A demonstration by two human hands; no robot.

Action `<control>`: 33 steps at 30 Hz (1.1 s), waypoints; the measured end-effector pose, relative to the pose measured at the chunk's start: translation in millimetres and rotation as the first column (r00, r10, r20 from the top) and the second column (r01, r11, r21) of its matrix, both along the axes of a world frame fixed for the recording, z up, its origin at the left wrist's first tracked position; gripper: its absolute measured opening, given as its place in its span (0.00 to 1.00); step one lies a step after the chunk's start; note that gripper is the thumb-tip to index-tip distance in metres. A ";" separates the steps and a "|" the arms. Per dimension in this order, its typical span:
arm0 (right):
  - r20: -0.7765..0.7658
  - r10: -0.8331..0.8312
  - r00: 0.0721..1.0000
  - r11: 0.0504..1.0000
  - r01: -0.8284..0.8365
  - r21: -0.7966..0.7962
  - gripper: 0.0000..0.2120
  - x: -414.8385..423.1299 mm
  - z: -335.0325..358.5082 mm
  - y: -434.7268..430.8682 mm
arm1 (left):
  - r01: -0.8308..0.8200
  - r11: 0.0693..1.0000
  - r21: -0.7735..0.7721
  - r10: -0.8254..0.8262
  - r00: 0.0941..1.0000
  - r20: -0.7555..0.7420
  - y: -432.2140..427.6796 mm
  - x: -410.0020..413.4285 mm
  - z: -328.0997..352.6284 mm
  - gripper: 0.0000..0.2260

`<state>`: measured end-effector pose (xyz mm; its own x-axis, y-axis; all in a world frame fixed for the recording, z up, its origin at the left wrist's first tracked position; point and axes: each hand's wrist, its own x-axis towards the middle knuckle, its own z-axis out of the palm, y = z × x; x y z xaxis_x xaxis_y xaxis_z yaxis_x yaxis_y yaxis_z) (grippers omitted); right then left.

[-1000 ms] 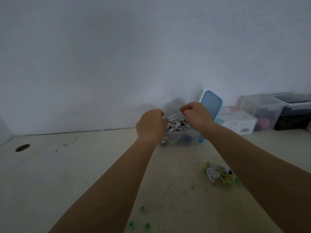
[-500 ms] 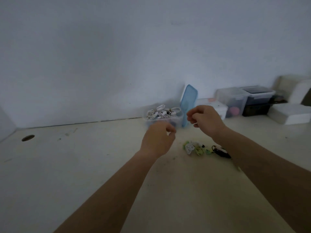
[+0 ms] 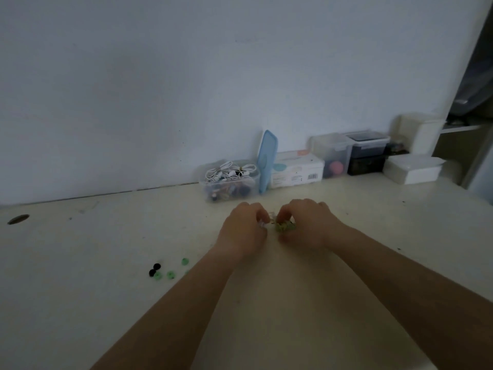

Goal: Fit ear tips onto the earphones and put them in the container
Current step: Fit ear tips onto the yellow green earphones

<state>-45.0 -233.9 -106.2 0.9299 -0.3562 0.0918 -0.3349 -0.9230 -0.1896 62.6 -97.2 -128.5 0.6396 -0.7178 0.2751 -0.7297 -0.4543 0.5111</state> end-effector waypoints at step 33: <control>0.323 -0.277 0.905 0.064 -0.317 0.946 0.06 7.6 48.2 50.3 | -0.250 0.804 -0.540 -0.414 0.417 -0.809 87.3 -32.0 45.5 0.13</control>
<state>-37.5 -183.6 -57.9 0.9287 -0.3686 -0.0399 0.0436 0.2153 -0.9756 30.6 -9.9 -83.0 0.6865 -0.7241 -0.0664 0.2562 0.1555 0.9540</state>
